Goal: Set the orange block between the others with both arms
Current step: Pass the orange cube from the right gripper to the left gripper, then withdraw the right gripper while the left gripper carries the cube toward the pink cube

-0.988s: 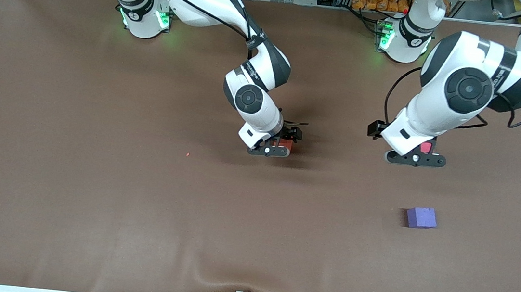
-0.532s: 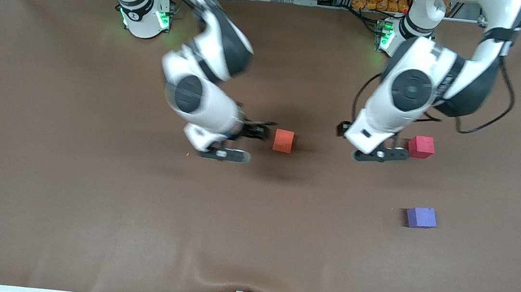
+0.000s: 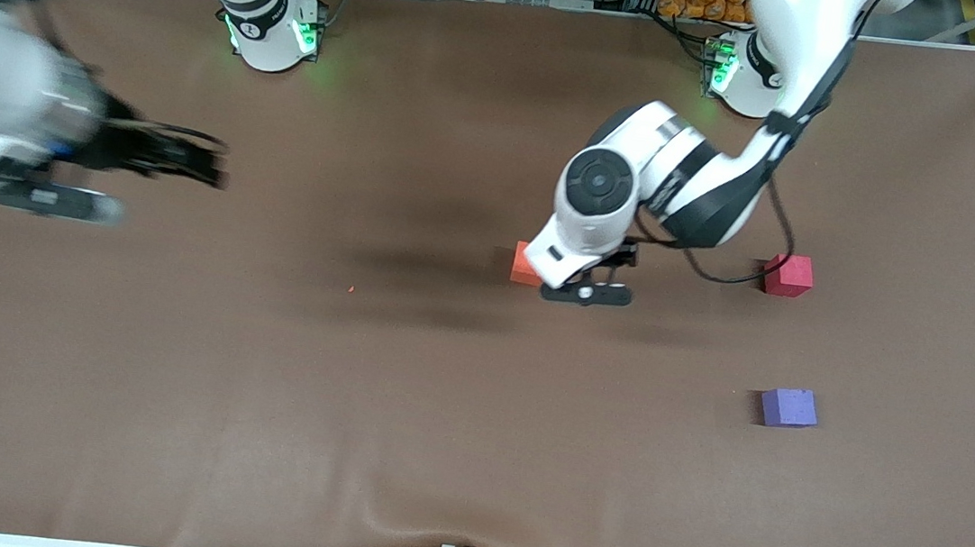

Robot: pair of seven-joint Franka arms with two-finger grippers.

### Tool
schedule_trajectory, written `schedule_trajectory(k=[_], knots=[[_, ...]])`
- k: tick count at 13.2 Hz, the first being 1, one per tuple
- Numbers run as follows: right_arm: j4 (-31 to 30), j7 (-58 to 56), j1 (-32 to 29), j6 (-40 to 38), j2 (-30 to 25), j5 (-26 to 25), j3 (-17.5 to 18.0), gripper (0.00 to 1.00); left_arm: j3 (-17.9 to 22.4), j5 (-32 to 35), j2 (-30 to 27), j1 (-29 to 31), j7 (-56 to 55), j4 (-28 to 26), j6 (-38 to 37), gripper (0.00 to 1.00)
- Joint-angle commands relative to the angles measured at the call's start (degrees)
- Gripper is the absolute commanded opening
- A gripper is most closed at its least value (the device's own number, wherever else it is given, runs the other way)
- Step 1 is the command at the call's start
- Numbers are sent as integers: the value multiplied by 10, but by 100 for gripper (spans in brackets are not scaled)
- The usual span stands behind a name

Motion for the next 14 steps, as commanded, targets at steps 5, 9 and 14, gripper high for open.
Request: schedule_trajectory(k=[5,9,14], knots=[[-16,-193,-87,-7,-23,-104,15,100,2,25,77,-46,-53,9,87,100],[-14,-194,-86,-7,-23,-107,15,100,2,33,80,-49,-51,-13,94,100],[-3,-187,-81,-10,-19,-98,20,100,0,30,84,-54,-54,-21,113,100]])
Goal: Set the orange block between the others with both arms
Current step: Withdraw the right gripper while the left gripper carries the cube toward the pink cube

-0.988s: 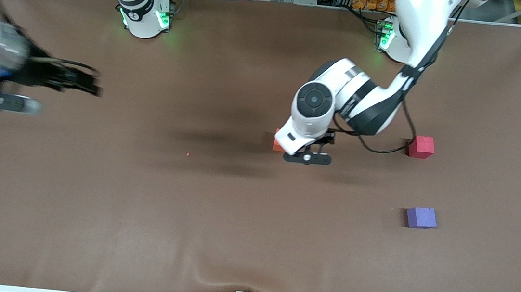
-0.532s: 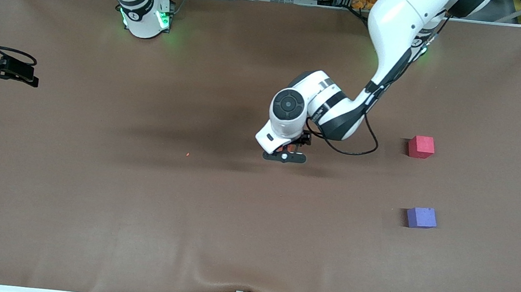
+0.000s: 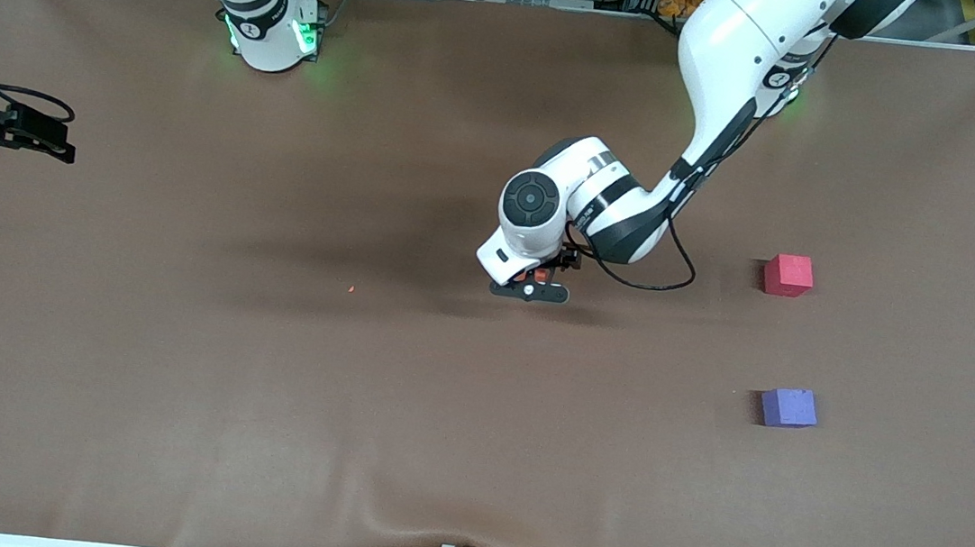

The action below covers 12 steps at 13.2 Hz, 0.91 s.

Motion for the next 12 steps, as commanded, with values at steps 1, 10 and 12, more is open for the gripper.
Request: schedule_trajectory(k=[1,10,12], knots=[[-2,-3,3,0,-10,-3,8,100,1,11,1,-9,-13,-4,16,100],[-2,-4,11,0,-6,-2,8,100,0,7,9,-8,-14,-41,48,4],[-2,-4,11,0,-6,-2,8,100,0,7,-5,3,-12,-49,41,0]])
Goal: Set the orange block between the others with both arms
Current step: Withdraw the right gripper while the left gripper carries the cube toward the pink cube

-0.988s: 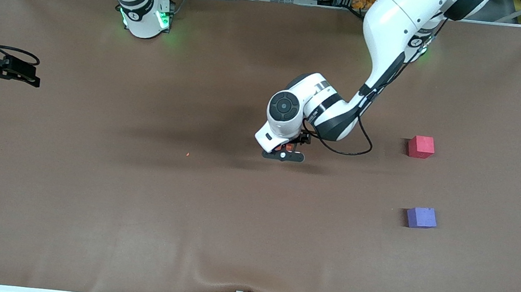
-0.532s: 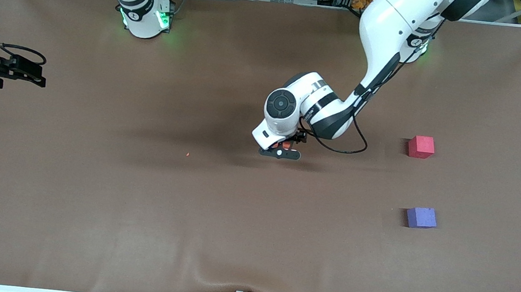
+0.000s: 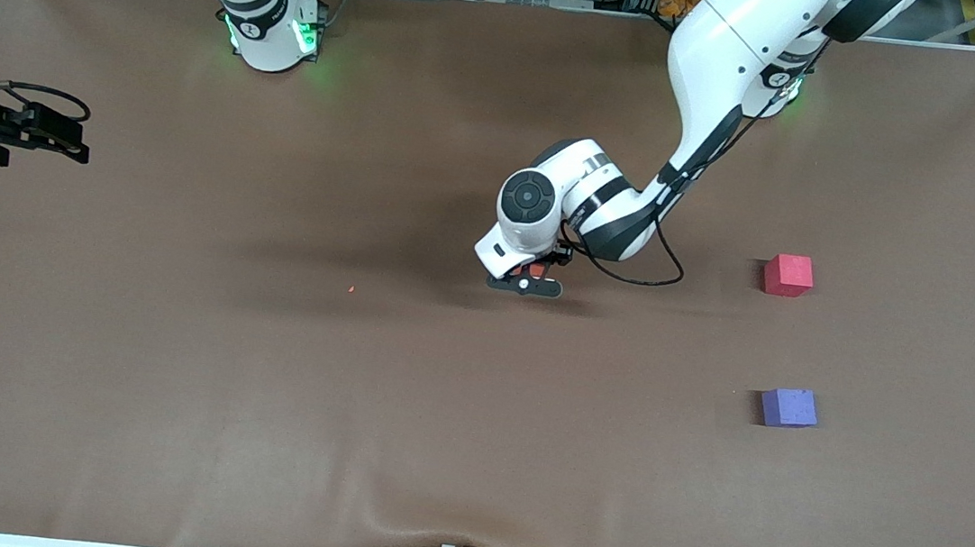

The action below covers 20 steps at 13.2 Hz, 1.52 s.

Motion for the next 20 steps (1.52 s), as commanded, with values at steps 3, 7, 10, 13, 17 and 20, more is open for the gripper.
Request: schedule_trajectory(k=[3,7,10,13,17,20], knots=[[-2,-4,3,0,-6,-2,0,100,2,8,-79,72,7,-17,-75,0],[-2,-5,3,0,-6,-2,0,100,-1,2,-175,189,169,-24,-215,0],[-2,-5,3,0,-6,-2,0,100,-1,-11,-204,286,289,-55,-216,0],[-2,-4,4,0,-6,-3,0,100,0,-9,-212,354,334,-91,-191,0],[-1,-4,5,0,-6,-7,1,100,0,3,-212,404,341,-152,-104,0],[9,-6,0,-1,-7,-3,-1,100,1,3,-196,426,351,-196,-7,0]])
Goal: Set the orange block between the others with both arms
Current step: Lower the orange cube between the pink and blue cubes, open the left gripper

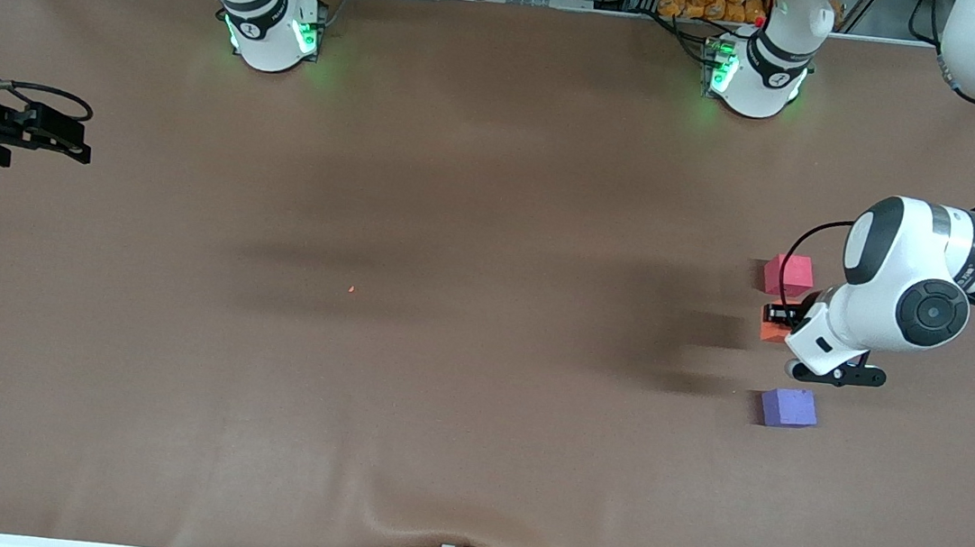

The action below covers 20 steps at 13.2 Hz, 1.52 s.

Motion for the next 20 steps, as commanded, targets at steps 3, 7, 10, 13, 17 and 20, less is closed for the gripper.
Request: schedule_trajectory(k=[3,7,10,13,17,20], knots=[[6,-5,2,-2,-10,-3,0,100,-5,6,18,46,47,-56,119,0],[6,-5,2,-2,-10,-3,0,100,-5,19,40,58,50,-57,143,0],[6,-6,2,-2,-10,-4,1,100,-4,28,53,72,50,-57,159,0],[6,-6,3,-2,-10,-5,0,100,-4,39,61,73,50,-58,165,0],[6,-10,-2,-3,-11,-6,-2,100,-6,38,66,72,48,-58,167,0],[6,-9,-2,-9,-12,-7,-3,100,-6,38,66,71,45,-58,167,0]])
